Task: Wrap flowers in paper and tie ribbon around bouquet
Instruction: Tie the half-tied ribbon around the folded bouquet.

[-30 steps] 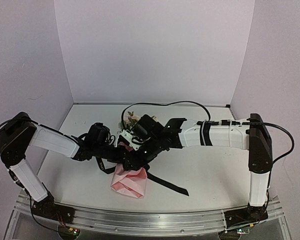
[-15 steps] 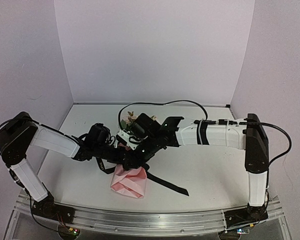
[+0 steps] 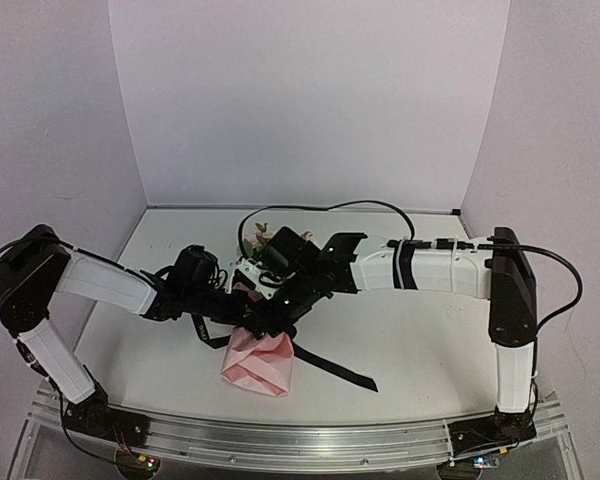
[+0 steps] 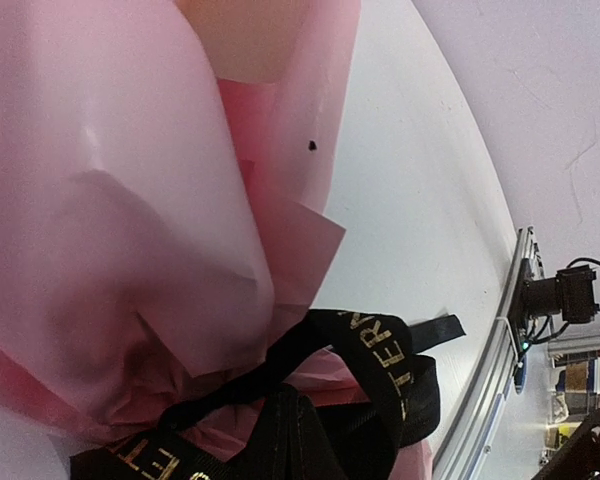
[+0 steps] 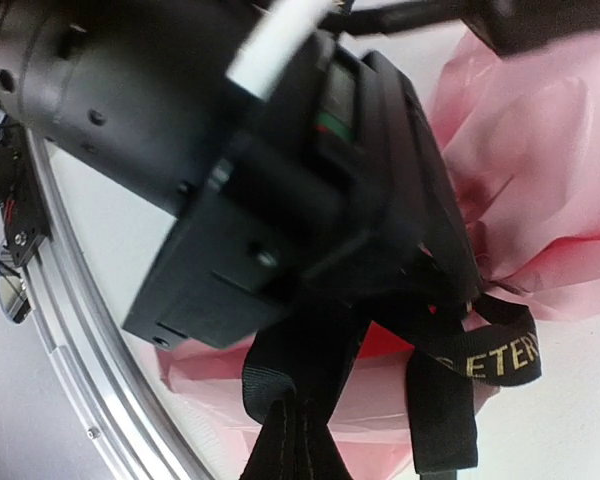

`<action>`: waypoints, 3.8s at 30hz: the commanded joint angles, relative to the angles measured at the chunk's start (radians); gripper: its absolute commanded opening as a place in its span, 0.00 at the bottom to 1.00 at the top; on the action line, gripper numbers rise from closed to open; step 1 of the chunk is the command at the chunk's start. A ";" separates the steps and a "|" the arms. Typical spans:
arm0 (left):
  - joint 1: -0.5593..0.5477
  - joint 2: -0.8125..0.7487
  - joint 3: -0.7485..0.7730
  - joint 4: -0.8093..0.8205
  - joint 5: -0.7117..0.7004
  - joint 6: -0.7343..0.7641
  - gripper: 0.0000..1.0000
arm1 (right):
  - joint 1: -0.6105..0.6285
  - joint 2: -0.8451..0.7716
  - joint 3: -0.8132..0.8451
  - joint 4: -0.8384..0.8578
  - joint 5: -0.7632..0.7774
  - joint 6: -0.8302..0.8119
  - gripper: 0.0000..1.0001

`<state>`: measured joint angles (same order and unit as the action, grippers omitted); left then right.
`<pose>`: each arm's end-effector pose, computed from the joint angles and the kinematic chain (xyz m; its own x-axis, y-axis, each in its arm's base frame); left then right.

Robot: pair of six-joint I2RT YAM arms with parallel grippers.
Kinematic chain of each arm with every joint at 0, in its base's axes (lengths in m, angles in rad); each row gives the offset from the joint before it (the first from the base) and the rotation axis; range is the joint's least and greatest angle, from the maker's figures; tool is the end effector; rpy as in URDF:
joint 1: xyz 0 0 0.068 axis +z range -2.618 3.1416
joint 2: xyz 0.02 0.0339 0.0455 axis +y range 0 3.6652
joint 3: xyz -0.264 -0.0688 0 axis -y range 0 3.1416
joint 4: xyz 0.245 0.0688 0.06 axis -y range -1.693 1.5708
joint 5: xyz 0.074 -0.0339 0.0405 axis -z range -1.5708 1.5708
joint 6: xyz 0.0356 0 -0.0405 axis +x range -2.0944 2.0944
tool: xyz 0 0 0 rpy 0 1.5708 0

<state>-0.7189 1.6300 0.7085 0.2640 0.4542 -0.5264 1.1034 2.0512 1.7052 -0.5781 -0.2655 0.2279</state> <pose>0.2271 -0.2195 0.1534 -0.8263 0.1231 -0.5496 0.5066 0.5892 -0.6295 0.1981 0.4132 0.2345 -0.5610 -0.6277 -0.5397 -0.8273 0.4470 0.3401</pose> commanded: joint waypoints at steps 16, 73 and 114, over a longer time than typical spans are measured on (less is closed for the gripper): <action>0.053 -0.226 -0.101 -0.058 -0.293 -0.051 0.00 | 0.001 -0.140 -0.111 -0.028 0.264 0.054 0.00; 0.243 -0.173 -0.150 -0.107 -0.350 -0.132 0.00 | -0.052 -0.225 -0.371 0.040 0.513 0.559 0.00; 0.242 -0.146 -0.100 -0.083 -0.134 -0.039 0.00 | -0.054 -0.109 -0.104 -0.112 0.339 -0.016 0.66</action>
<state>-0.4824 1.4746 0.5686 0.1822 0.3132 -0.5888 1.0542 1.9082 1.5365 -0.6411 0.0980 0.2420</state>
